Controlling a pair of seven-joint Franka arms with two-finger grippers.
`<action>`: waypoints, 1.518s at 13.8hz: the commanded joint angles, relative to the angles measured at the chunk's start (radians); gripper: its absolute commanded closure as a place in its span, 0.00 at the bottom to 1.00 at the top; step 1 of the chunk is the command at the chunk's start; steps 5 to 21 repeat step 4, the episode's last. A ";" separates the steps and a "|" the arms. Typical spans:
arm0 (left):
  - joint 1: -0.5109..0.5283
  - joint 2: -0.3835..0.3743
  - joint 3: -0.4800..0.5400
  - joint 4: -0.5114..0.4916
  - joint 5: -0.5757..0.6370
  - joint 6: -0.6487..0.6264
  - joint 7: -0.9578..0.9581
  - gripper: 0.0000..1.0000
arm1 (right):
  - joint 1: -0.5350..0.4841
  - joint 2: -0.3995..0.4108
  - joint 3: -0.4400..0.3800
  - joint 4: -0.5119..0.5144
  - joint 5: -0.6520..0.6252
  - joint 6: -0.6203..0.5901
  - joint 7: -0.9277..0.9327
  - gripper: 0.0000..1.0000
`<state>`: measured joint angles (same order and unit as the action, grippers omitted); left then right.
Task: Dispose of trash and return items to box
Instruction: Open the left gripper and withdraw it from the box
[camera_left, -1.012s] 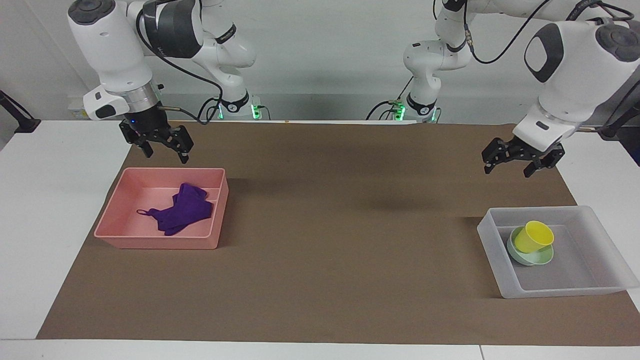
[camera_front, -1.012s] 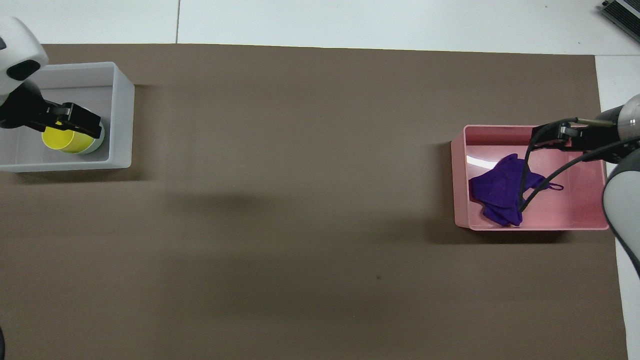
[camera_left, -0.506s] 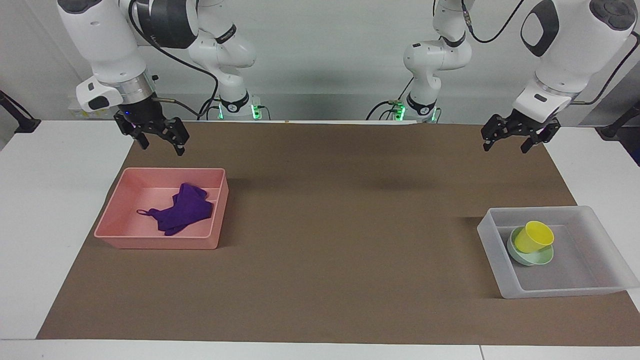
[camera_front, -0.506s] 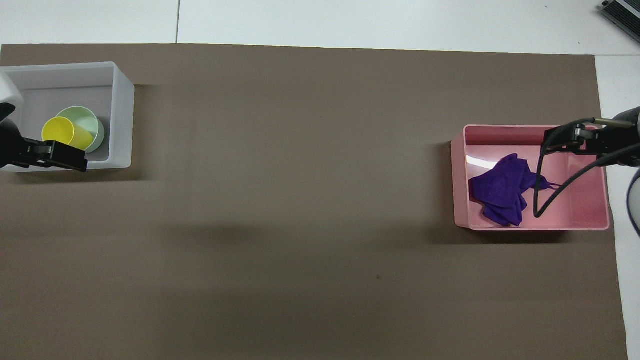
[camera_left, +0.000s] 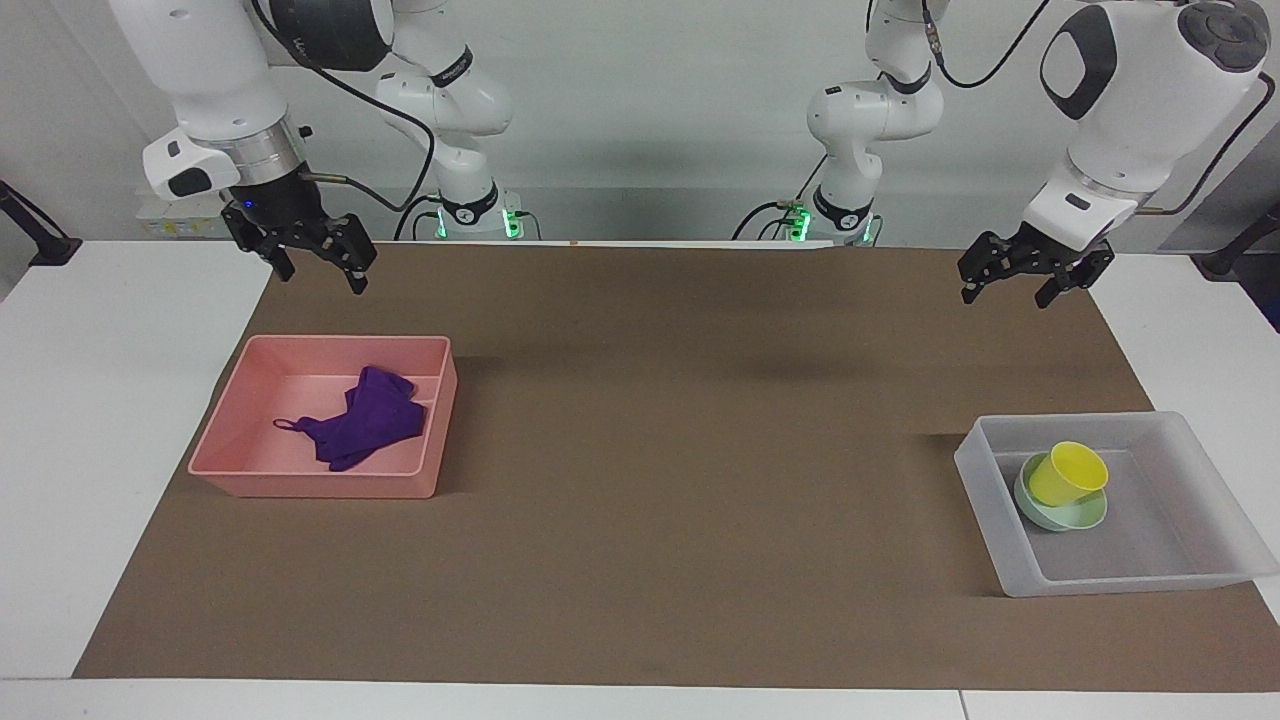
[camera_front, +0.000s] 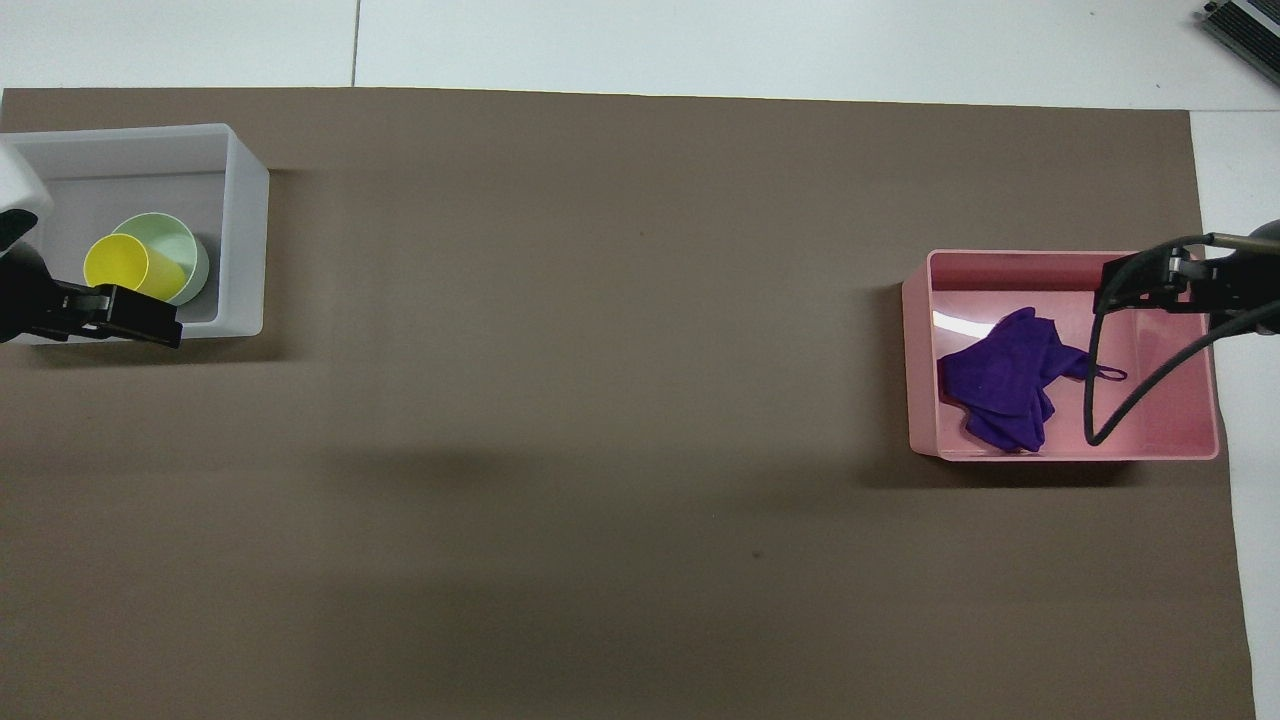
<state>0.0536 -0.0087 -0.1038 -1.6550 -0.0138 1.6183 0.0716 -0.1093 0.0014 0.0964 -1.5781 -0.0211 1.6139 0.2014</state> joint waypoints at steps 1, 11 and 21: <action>0.015 -0.019 0.004 -0.016 -0.017 0.005 -0.006 0.00 | -0.004 0.009 0.003 0.021 0.003 -0.020 -0.025 0.00; 0.015 -0.017 0.006 -0.014 -0.017 0.006 -0.001 0.00 | -0.004 0.008 0.003 0.020 0.004 -0.020 -0.025 0.00; 0.015 -0.017 0.006 -0.014 -0.017 0.006 -0.001 0.00 | -0.004 0.008 0.003 0.020 0.004 -0.020 -0.025 0.00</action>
